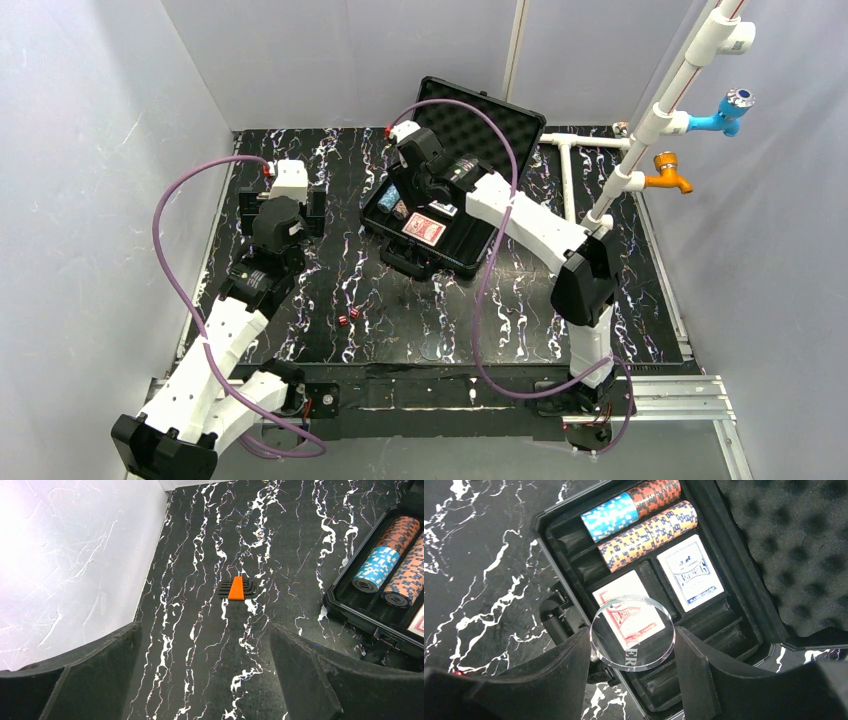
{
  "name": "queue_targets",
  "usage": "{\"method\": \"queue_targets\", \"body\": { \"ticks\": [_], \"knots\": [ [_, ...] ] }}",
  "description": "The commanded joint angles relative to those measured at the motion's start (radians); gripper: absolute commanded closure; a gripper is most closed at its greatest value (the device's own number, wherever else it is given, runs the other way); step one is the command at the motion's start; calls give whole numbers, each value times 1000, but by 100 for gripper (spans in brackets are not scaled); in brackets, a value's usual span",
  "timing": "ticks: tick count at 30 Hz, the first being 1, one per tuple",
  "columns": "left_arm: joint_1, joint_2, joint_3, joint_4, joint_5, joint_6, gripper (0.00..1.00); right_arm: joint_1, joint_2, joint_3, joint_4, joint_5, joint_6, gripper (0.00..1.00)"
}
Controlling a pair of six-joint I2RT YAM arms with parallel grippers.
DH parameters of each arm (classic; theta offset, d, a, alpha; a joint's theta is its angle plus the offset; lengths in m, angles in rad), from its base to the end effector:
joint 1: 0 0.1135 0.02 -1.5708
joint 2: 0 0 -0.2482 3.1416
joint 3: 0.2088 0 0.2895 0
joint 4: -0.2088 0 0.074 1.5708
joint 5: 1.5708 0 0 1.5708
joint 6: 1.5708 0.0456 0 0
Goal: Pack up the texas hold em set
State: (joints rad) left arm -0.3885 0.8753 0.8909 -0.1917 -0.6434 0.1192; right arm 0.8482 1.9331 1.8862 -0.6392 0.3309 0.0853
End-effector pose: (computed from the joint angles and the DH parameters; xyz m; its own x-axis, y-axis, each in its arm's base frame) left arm 0.2436 -0.0701 0.3491 -0.1899 0.1806 -0.9650 -0.2225 0.9494 0.2214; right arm 0.3314 0.3535 0.3181 -0.4637 -0.4041 -0.7884 -0.5055 0.8515 -0.1392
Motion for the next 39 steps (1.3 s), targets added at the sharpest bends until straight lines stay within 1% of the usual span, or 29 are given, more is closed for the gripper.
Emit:
{"method": "queue_targets", "body": {
  "ticks": [1,6,13,19,25,39],
  "knots": [
    [-5,-5,23,-5,-5,-6,2,-41,50,115,-26,-28,-6,72],
    [-5,-5,23,-6,-6,-3,2,-78,161,272,-107,-36,-4,71],
    [-6,-6,23,-6,-9,-1,2,-138,254,386,-169,-51,26,70],
    [-6,-6,23,-6,-7,0,2,-192,315,408,-217,-96,47,70],
    [-6,-5,23,-6,-5,0,2,-233,361,421,-228,-114,64,70],
    [-6,1,23,-8,3,0,2,-251,448,454,-222,-152,70,70]
  ]
}}
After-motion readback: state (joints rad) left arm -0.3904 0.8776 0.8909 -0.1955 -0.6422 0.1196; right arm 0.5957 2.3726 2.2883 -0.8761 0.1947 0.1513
